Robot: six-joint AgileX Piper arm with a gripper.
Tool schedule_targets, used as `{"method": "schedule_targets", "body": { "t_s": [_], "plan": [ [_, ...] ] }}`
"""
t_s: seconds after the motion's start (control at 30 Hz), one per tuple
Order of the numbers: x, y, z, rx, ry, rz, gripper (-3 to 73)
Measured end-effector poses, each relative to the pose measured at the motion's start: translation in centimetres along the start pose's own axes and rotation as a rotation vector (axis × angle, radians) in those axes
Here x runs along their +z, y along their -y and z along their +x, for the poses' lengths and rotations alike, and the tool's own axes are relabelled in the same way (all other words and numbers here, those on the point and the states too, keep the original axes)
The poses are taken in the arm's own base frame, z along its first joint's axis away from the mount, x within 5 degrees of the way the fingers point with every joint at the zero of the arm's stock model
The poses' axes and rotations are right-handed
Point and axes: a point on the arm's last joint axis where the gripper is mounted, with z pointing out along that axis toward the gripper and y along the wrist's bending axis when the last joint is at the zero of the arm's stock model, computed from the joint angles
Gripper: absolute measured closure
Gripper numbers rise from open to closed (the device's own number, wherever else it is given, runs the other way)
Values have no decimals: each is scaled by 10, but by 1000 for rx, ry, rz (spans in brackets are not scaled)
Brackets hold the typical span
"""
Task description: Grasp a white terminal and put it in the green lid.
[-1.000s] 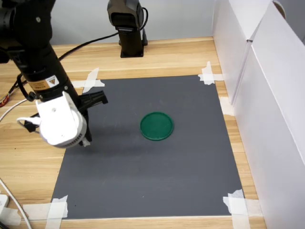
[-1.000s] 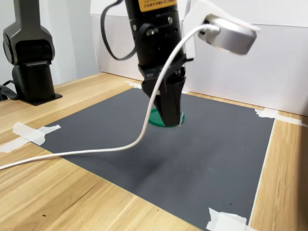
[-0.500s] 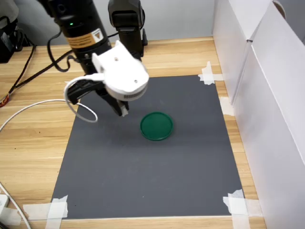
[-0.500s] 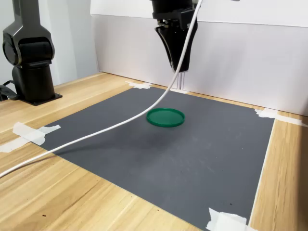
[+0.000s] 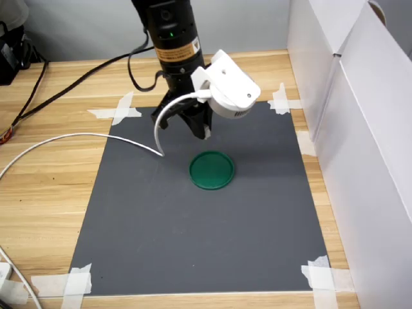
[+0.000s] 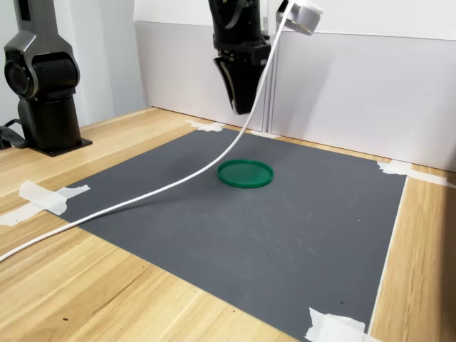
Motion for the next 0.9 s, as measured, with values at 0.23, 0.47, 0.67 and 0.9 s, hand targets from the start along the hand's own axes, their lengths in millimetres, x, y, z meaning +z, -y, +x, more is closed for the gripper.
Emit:
{"method": "schedule_targets", "body": {
  "t_s": [0.23,0.47,0.67,0.9],
  "plan": [
    [15,-3,-2,-41,6,19,603],
    [40,4,-4,-37,-15,12,603],
    [57,7,-4,-33,-40,-7,593],
    [67,9,-4,-30,-55,-19,524]
  ]
}}
